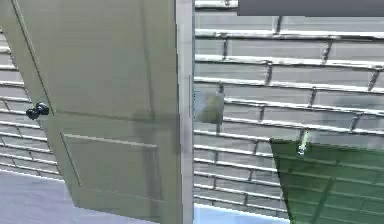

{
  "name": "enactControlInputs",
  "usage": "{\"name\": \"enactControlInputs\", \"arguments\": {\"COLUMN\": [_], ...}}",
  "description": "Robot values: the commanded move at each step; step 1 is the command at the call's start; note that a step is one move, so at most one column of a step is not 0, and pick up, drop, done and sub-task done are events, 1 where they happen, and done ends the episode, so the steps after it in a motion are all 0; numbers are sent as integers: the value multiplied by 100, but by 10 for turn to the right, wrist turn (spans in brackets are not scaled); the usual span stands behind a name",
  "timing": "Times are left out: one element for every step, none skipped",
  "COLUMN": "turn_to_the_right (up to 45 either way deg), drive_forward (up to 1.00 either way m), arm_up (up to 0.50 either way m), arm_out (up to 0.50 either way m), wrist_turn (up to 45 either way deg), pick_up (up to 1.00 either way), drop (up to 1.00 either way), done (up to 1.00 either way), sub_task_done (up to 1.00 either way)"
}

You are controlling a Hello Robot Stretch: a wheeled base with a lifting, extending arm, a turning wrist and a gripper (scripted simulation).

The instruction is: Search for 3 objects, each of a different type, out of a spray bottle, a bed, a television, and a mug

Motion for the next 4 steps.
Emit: {"name": "enactControlInputs", "arguments": {"turn_to_the_right": [450,450,-450,-450], "drive_forward": [0,0,0,0], "arm_up": [0,0,0,0], "arm_out": [0,0,0,0], "wrist_turn": [0,0,0,0], "pick_up": [0,0,0,0], "drop": [0,0,0,0], "done": [0,0,0,0], "sub_task_done": [0,0,0,0]}}
